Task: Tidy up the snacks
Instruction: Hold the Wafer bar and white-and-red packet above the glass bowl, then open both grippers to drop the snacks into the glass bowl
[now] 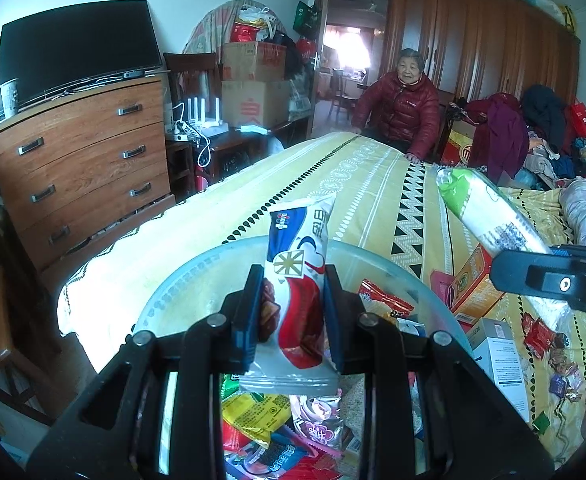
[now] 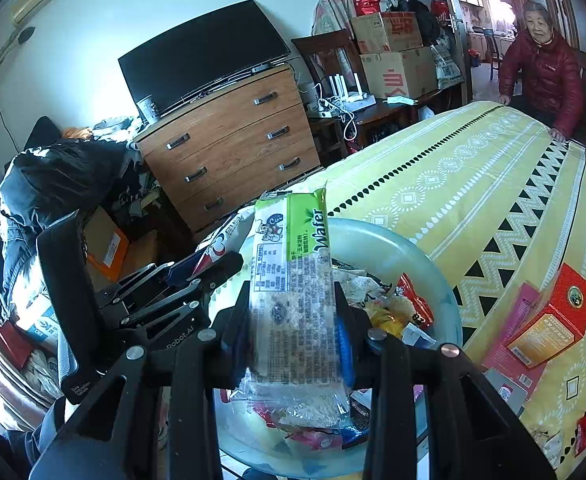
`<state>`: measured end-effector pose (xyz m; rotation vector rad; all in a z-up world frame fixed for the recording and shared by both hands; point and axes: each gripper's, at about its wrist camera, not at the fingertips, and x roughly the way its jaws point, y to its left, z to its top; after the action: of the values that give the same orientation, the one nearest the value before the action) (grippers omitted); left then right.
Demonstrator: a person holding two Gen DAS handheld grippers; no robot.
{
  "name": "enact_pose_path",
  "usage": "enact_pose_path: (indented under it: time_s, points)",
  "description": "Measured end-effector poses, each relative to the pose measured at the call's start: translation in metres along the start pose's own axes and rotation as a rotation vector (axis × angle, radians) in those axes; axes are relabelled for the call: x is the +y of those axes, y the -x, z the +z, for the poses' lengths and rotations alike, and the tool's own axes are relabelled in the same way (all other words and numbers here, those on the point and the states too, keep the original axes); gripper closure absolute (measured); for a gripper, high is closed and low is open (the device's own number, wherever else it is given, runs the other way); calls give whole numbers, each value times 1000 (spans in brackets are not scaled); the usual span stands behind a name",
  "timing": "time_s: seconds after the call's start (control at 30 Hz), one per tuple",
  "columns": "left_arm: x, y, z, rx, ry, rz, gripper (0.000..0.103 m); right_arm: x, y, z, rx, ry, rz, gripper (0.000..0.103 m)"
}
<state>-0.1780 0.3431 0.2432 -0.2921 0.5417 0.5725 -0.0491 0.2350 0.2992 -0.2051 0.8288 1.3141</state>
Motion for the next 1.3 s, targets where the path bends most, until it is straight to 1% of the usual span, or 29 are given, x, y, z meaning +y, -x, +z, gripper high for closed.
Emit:
enact_pose_path:
  time_s: [1.1,1.3]
  points:
    - [5,-4,1,11,-3,0,74,0,-3,1,2,-9,-7,65]
    - [7,-6,-2,16,0,6,74,0,-4,3,2,-5,-9,65]
